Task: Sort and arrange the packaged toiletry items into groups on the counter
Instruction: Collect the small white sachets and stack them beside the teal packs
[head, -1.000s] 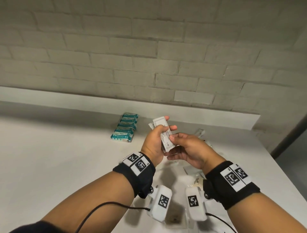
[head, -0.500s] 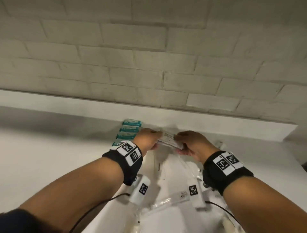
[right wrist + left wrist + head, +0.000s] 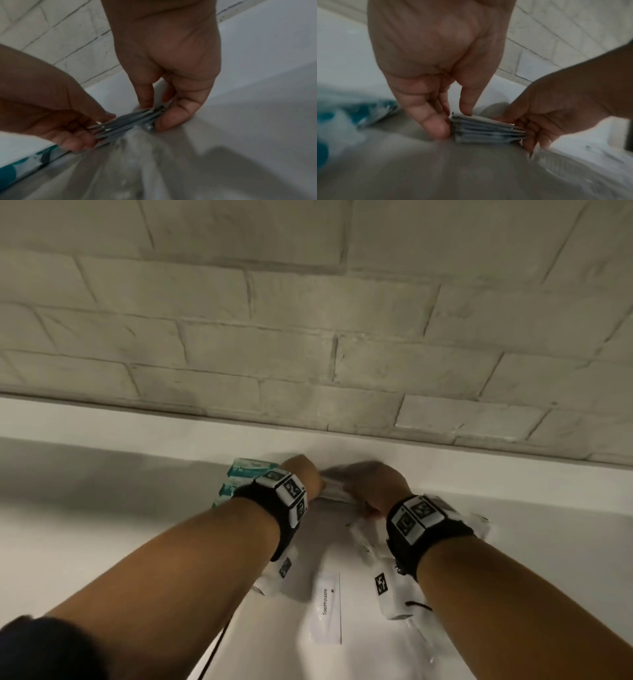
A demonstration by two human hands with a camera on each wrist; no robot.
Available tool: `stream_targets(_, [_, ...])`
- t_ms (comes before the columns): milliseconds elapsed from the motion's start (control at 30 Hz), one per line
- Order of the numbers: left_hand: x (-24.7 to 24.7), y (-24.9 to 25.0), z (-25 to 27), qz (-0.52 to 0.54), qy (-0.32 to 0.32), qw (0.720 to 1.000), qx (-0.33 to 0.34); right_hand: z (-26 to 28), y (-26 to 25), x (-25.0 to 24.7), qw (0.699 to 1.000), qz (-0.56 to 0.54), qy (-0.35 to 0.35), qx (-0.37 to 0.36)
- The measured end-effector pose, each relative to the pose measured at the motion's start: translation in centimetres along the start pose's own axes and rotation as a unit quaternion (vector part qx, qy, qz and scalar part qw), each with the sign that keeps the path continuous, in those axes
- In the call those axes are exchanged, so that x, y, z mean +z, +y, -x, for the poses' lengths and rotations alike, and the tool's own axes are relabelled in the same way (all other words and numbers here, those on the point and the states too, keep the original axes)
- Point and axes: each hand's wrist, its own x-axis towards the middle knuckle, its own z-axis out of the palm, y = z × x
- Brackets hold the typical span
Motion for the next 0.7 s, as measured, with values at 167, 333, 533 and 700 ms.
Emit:
stream_targets(167, [-0.9,0.1,-1.0,-0.071,-0.038,0.994,0.069,0.0,0.7,-1.4,0.976,0.185,-0.03,-0.114])
stream_targets(333, [1.1,-0.3,-0.8,-0.161,-0.003,0.979,0.124,-0.8,1.9,-0.6,0.941,0.267,-0.013,-0.209])
stream_targets(533, [1.4,-0.4,-1.6,-0.126,0.041,0.983,0.125,-0.8,1.5,-0.7,0.934,0.28,0.032,-0.219])
stream_targets(700, [1.9,-0.5,-2.2,-0.111,0.057,0.983,0.132,-1.2,1.3,-0.8,0.92,0.335,0.04,-0.198])
